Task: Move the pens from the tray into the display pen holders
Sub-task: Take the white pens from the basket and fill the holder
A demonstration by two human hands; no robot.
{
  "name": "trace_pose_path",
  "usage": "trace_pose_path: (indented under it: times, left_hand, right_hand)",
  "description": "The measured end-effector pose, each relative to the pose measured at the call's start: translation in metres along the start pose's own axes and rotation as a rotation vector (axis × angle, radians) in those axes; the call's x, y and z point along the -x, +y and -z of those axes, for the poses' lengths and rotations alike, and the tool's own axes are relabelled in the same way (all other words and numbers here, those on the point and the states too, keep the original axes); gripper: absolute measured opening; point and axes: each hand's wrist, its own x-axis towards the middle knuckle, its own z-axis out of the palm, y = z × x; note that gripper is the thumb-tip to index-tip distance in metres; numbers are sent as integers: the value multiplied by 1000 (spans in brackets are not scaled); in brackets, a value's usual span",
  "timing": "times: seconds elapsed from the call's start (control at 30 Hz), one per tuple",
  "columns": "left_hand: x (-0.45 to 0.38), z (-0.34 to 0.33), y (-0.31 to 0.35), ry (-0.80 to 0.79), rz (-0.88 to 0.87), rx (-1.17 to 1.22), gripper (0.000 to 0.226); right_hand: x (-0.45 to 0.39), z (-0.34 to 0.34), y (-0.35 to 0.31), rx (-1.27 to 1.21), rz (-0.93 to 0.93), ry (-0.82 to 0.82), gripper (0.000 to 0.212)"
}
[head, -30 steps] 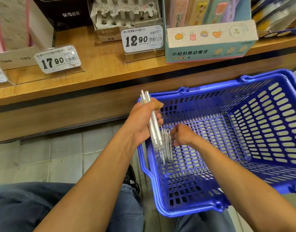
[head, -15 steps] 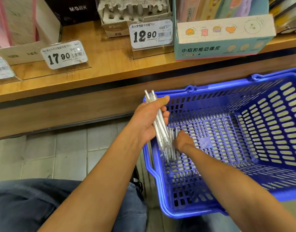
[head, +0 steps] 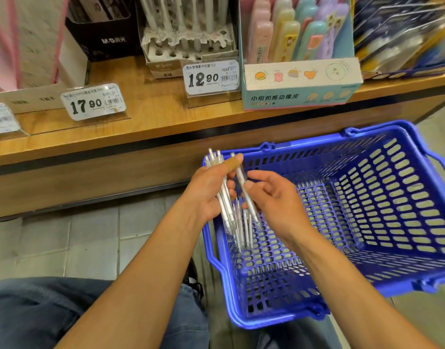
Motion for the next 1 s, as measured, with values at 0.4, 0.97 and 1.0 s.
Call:
trace_pose_path:
  times: [0.4,0.97,1.0]
  left_hand:
    - [-6,9,14,-47,90,83,16]
    - [-8,14,13,-6,83,123,9]
    - [-8,14,13,-8,82,124,8]
  right_hand:
    - [-51,15,52,115,-110,77,11]
    - [-87,33,193,934,-470,80,16]
    - [-87,33,192,922,-471,53,16]
